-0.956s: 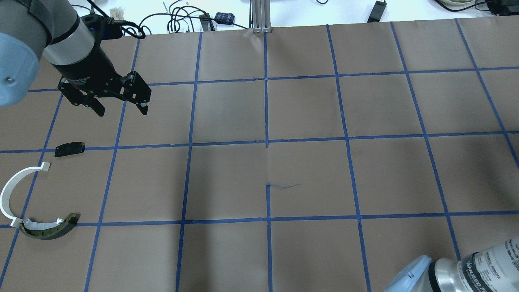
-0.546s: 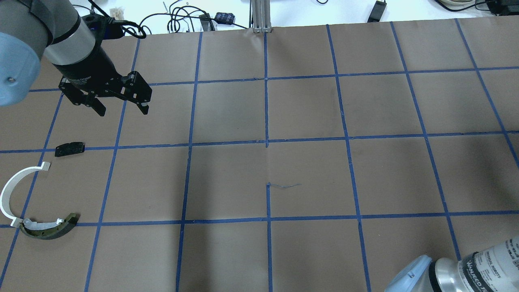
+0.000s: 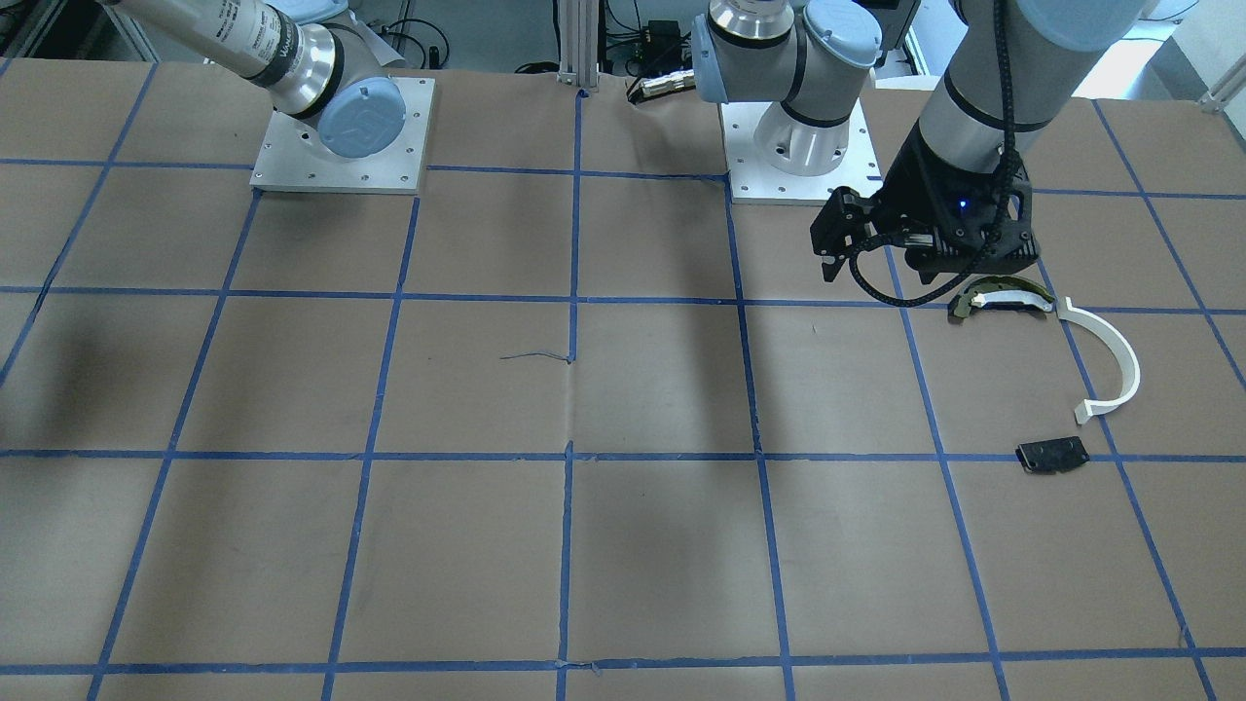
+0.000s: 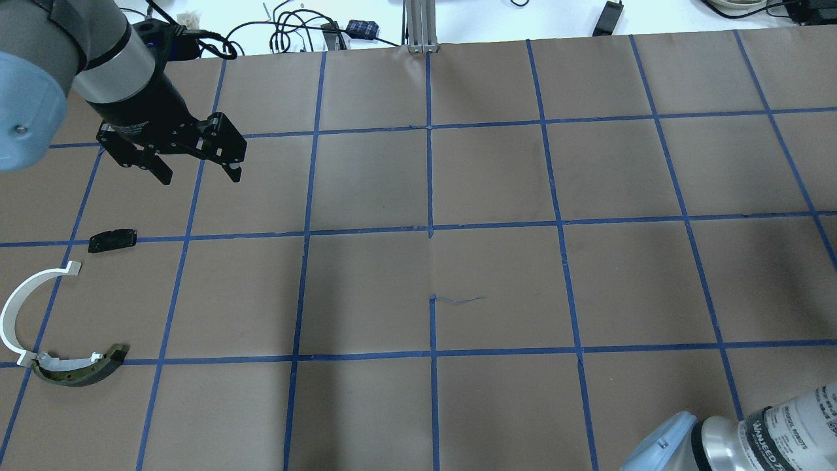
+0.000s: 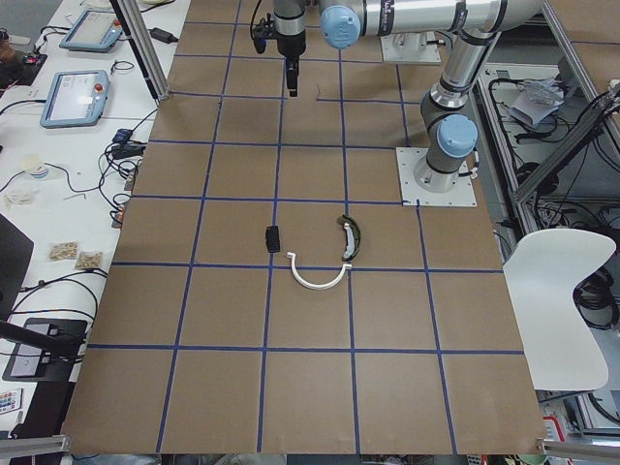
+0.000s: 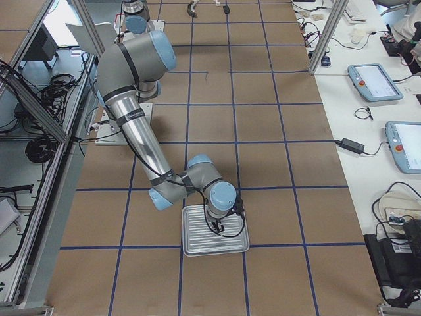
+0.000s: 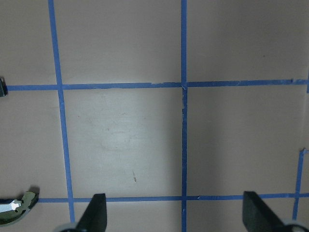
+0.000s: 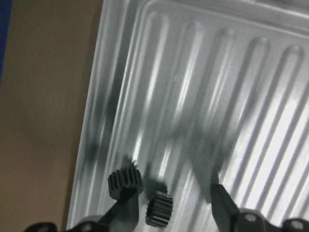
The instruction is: Place bearing gear from tray to pile
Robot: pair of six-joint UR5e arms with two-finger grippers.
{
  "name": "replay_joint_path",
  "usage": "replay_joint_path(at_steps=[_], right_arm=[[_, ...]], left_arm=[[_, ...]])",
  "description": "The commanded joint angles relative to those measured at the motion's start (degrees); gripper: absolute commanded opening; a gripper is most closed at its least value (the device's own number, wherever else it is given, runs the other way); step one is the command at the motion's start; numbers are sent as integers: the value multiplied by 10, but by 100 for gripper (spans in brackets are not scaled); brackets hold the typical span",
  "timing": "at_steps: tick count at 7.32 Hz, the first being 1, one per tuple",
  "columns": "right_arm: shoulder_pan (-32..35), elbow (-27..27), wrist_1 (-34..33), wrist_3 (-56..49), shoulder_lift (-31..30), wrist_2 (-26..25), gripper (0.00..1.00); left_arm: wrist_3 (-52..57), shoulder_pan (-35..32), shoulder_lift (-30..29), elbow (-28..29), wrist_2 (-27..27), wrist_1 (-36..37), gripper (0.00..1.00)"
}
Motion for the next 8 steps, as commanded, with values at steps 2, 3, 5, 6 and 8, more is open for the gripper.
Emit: replay_joint_path(at_steps=[2, 3, 5, 6, 8], right_arm=[[0, 0, 6, 0, -1, 0, 21], [0, 0, 6, -4, -1, 0, 9], [0, -2, 6, -14, -1, 0, 0], [0, -9, 10, -15, -2, 1, 0], [6, -13, 75, -5, -67, 0, 0]], left_arm=[[1, 0, -1, 0, 1, 1, 100], [0, 1, -1, -1, 2, 1, 100], [0, 1, -1, -1, 1, 1, 100], [0, 1, -1, -1, 2, 1, 100], [0, 1, -1, -1, 0, 1, 100]])
